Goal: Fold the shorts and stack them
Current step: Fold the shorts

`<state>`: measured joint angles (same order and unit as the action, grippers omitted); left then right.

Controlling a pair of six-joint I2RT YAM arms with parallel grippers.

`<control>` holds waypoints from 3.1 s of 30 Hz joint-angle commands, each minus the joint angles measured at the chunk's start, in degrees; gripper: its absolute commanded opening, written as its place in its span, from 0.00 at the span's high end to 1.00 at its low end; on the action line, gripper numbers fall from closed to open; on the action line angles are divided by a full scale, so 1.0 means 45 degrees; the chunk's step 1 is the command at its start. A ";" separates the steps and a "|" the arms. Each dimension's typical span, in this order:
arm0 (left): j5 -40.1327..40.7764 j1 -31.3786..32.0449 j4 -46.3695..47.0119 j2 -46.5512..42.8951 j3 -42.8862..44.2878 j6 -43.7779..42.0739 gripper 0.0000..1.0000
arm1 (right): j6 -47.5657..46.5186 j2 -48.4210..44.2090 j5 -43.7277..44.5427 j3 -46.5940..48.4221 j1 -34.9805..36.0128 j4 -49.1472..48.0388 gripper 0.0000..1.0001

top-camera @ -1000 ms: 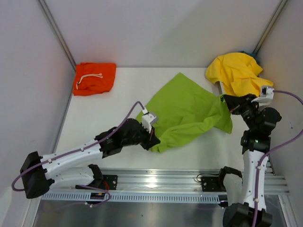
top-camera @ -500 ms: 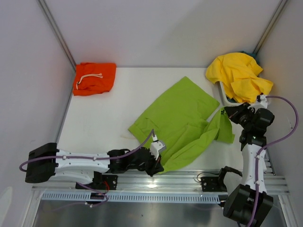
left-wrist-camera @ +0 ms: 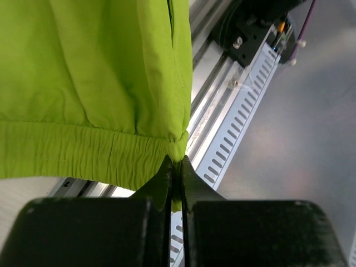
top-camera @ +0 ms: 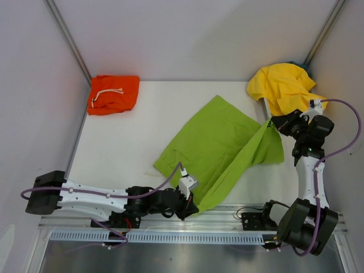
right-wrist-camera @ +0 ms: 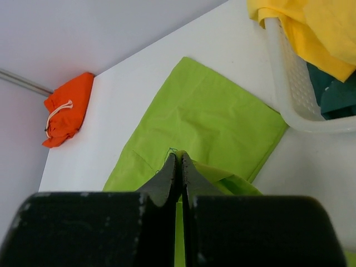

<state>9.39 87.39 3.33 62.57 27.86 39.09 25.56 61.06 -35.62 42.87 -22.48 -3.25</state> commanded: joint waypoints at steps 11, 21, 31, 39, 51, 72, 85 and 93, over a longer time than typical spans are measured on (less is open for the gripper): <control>0.2914 -0.1194 -0.4763 -0.3728 0.1446 0.1976 1.00 | -0.1792 0.2875 0.0082 0.4550 0.2435 -0.0315 1.00; 0.1273 -0.4713 -0.5445 -0.4918 0.0567 0.2779 1.00 | -0.2360 0.5882 0.0531 0.7304 0.3998 0.0037 1.00; 0.0805 -0.6997 -0.6366 -0.4763 0.0880 0.2622 1.00 | -0.2595 0.8949 0.0844 0.9983 0.4956 0.0409 1.00; 0.0843 -0.7721 -0.6425 -0.3807 0.1543 0.1939 1.00 | -0.2107 1.0434 0.2015 1.0825 0.5328 -0.0136 1.00; -0.0874 -0.7198 -0.4297 -0.3220 0.1584 0.0141 1.00 | -0.1676 0.7841 0.2016 0.7547 0.4683 -0.1409 1.00; 0.0181 -0.4533 -0.4450 -0.2223 0.3806 0.0964 1.00 | -0.1853 0.4340 0.1567 0.6331 0.3413 -0.0352 1.00; -0.3588 -1.0336 -0.5078 -0.3531 0.3148 -0.0015 1.00 | -0.1404 0.7816 0.1606 0.9238 0.4858 -0.1329 1.00; -0.5230 -1.3325 -0.4394 -0.3864 0.1623 -0.0112 1.00 | -0.1266 1.0938 0.1430 1.2013 0.5717 -0.1330 1.00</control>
<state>-9.41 30.85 -19.14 46.70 36.36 40.07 19.77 106.72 -29.04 91.42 1.78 -6.28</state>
